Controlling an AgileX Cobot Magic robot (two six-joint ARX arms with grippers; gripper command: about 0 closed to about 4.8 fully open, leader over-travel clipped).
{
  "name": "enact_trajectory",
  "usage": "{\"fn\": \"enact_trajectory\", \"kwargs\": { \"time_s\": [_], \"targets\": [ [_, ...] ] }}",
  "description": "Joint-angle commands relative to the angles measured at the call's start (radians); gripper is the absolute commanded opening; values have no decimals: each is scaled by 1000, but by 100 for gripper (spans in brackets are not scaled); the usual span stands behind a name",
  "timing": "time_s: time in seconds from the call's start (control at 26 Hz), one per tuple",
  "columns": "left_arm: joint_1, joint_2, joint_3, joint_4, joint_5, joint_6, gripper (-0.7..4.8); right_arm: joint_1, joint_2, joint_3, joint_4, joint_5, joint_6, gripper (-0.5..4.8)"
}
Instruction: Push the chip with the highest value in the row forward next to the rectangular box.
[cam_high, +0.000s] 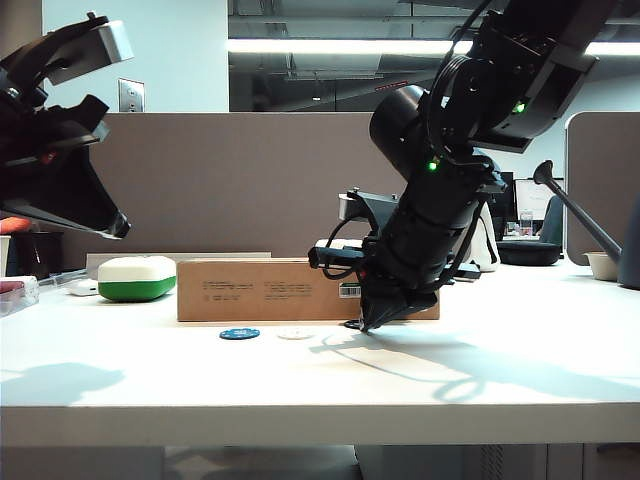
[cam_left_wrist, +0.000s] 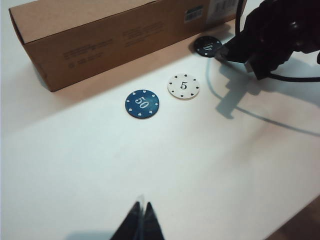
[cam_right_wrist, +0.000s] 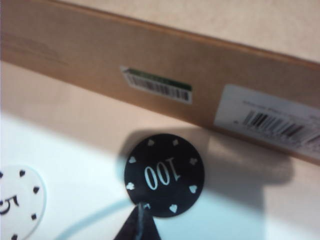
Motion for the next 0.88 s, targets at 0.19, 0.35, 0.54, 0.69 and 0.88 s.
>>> {"fn": "enact_trajectory", "kwargs": {
  "time_s": [0.19, 0.35, 0.54, 0.69, 0.88],
  "targets": [
    [-2, -2, 5, 12, 3, 1, -5, -1, 37, 14, -54, 8, 22, -9],
    [-1, -2, 5, 12, 3, 1, -5, -2, 37, 23, -57, 7, 22, -9],
    [-1, -2, 5, 12, 3, 1, -5, 4, -13, 28, -95, -23, 22, -9],
    [-2, -2, 5, 12, 3, 1, -5, 7, -78, 28, -136, 14, 22, -9],
    [-1, -2, 5, 12, 3, 1, -5, 7, -159, 27, -179, 59, 12, -9]
  ]
}}
